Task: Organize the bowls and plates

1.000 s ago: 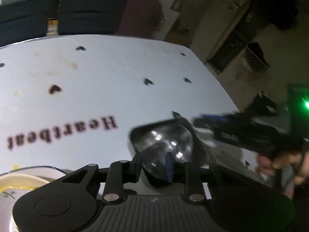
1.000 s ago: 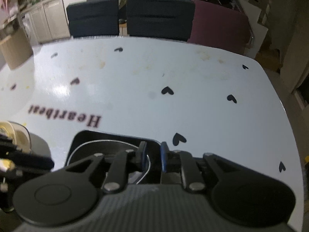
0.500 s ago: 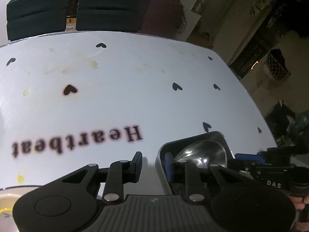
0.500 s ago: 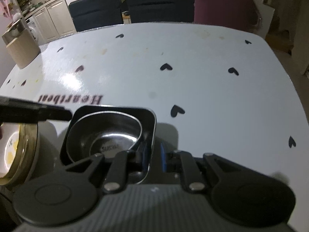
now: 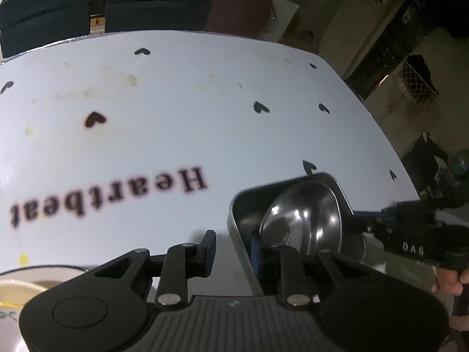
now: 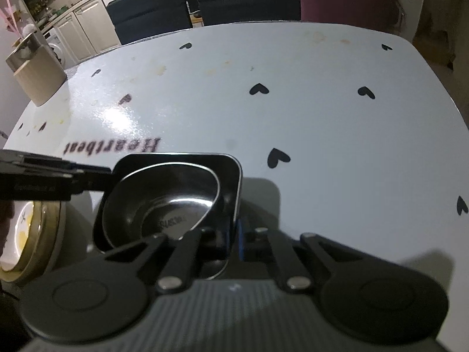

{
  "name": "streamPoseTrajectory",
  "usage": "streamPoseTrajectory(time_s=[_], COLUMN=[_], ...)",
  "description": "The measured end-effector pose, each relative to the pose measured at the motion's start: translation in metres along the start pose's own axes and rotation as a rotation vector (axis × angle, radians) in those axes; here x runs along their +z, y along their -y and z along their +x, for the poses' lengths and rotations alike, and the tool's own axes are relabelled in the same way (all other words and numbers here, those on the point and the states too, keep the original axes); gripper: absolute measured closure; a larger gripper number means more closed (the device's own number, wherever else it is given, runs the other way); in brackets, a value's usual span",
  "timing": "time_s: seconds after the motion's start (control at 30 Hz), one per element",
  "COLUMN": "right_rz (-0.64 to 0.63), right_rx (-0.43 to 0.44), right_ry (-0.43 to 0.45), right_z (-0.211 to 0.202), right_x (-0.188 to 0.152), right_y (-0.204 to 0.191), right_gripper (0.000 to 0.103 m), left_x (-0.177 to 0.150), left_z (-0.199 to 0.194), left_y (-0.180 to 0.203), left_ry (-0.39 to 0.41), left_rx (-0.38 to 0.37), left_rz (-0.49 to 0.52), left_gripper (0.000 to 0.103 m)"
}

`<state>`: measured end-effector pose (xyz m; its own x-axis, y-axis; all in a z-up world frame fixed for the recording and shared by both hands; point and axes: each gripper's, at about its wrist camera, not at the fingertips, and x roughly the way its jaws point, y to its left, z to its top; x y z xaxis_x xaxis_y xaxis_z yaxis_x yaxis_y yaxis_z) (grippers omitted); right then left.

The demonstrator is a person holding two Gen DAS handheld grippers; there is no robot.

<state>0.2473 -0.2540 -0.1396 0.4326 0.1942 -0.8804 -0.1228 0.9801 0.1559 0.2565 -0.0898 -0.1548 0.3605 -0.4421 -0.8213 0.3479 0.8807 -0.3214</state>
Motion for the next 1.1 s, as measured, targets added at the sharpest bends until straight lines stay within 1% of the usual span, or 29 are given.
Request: streamPoseTrajectory(time_s=[0.17,0.27,0.33,0.4,0.5,0.53,0.73,0.87,1.1], right_rz=[0.024,0.022,0.013,0.013,0.022,0.020,0.021,0.037,0.079], right_rx=[0.017,0.021,0.022,0.024,0.030,0.030,0.015,0.019,0.048], right_ry=[0.002,0.000,-0.001,-0.003,-0.006,-0.006,-0.001,-0.003,0.001], right_z=[0.002,0.003,0.003,0.004,0.006,0.007,0.011,0.011,0.007], right_x=[0.000,0.000,0.000,0.000,0.002,0.002,0.006,0.007,0.001], right_y=[0.005,0.006,0.005,0.006,0.009,0.009,0.008,0.010,0.019], right_gripper=[0.097,0.097,0.098,0.098,0.097,0.097,0.097,0.098,0.098], left_x=[-0.006,-0.008,-0.008,-0.007,-0.008,-0.009,-0.012,-0.013,-0.012], left_z=[-0.003,-0.004,-0.004,-0.002,-0.001,-0.001,0.001,0.001,-0.002], left_y=[-0.002,-0.002,-0.003,-0.005,-0.004,-0.004,-0.004,-0.006,-0.015], left_ry=[-0.019,-0.030,-0.029,-0.036,-0.039,-0.046,-0.063,-0.050,-0.010], left_rx=[-0.022,-0.018,-0.024,-0.042,-0.043,-0.058,-0.091,-0.088,-0.127], left_rz=[-0.039,-0.043,-0.048,-0.075,-0.078,-0.078,-0.098,-0.107,-0.163], left_gripper=[0.079,0.079,0.081,0.083,0.084,0.084,0.089,0.091,0.093])
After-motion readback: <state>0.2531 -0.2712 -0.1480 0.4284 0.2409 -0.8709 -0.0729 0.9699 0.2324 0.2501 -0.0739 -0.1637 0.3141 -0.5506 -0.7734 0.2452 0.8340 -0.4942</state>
